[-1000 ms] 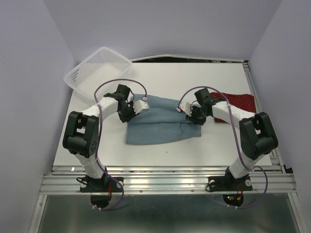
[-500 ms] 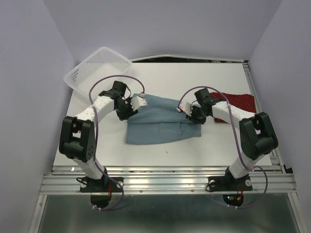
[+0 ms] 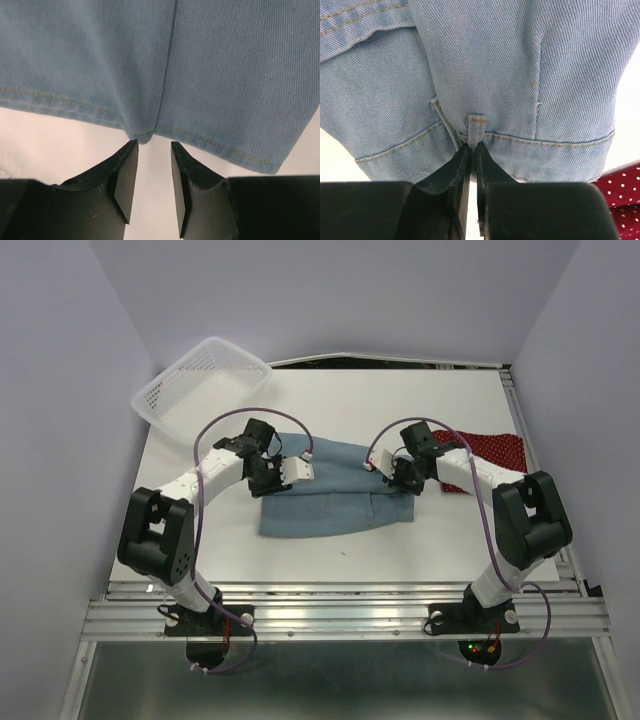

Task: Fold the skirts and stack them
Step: Fold the skirt

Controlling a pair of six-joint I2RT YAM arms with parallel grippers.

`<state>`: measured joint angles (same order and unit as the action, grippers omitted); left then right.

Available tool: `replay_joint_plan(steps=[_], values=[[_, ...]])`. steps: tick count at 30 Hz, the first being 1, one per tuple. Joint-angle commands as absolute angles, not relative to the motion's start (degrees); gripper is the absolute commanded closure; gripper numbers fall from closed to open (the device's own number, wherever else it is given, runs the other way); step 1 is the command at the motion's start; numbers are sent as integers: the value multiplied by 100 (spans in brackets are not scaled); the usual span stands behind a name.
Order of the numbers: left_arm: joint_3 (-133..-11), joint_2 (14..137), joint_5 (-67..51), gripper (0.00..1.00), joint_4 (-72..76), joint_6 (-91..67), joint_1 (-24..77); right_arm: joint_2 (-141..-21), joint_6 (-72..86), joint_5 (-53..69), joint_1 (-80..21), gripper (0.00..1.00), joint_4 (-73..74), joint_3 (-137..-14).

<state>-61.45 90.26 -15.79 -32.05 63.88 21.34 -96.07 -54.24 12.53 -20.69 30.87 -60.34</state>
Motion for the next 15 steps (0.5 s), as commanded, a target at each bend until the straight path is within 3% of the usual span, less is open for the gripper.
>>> replay_joint_plan(steps=[1,10,13,15], values=[[-6082,9245,-1460,57,-2989,6574,2250,-9685,-5397,1283,-2048,97,3076,-6337],[-5985,9799,-1152,55,-2531,6697,2241,-9703,-5405,1274,-2048,99,3076,-6337],[-5977,9966,-1064,64,-2522,6724,2241,-9721,-5405,1274,-2048,99,3085,-6354],[-6011,10010,-1055,76,-2575,6741,2215,-9721,-5405,1257,-2048,99,3076,-6363]])
